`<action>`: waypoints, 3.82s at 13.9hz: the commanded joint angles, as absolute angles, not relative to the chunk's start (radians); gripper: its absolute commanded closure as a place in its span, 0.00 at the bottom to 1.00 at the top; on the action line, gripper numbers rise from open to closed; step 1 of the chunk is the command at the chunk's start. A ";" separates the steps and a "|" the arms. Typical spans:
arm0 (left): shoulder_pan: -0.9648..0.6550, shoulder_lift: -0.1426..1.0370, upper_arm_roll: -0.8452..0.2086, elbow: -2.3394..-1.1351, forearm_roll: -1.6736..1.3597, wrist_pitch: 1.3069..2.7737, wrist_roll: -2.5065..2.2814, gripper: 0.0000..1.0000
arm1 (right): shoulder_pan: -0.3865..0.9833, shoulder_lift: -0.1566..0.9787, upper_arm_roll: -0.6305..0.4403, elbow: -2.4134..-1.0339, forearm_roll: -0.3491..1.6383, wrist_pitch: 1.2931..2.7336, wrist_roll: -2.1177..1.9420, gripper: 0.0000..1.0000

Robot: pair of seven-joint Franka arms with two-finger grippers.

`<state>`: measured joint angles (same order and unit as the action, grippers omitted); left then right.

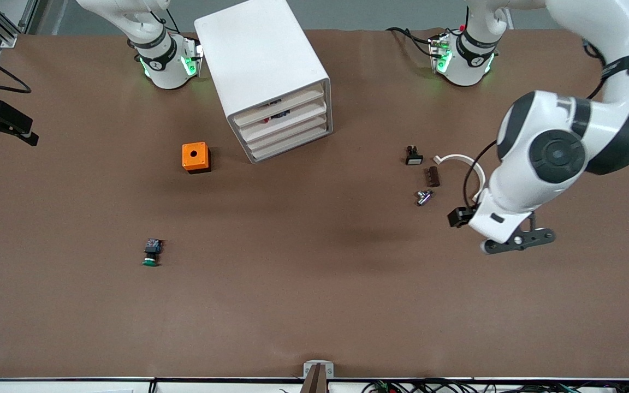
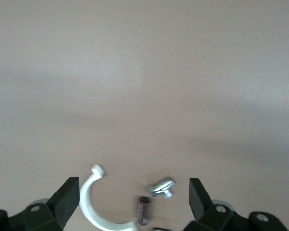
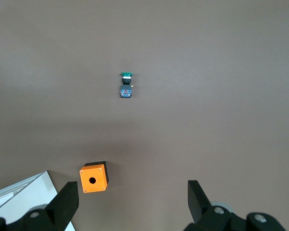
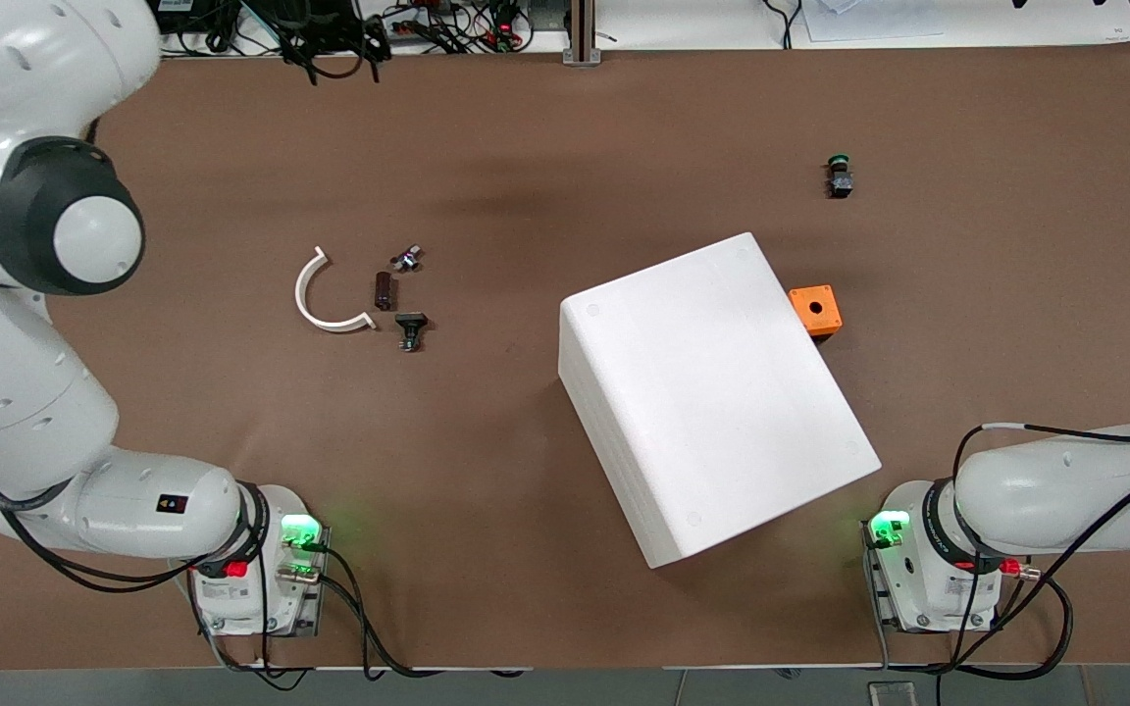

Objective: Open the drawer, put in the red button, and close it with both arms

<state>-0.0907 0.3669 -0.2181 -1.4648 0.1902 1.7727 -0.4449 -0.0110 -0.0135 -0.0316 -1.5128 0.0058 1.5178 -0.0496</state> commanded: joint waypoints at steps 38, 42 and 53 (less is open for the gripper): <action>0.008 -0.081 -0.067 -1.669 0.041 1.540 -0.063 0.00 | -0.025 -0.015 -0.020 -1.505 0.002 1.520 -0.066 0.00; 0.011 -0.083 -0.078 -1.672 0.040 1.548 -0.072 0.00 | -0.023 -0.015 -0.020 -1.505 0.000 1.520 -0.066 0.00; 0.009 -0.130 -0.107 -1.727 -0.003 1.548 -0.138 0.00 | -0.028 -0.015 -0.020 -1.496 -0.002 1.520 -0.066 0.00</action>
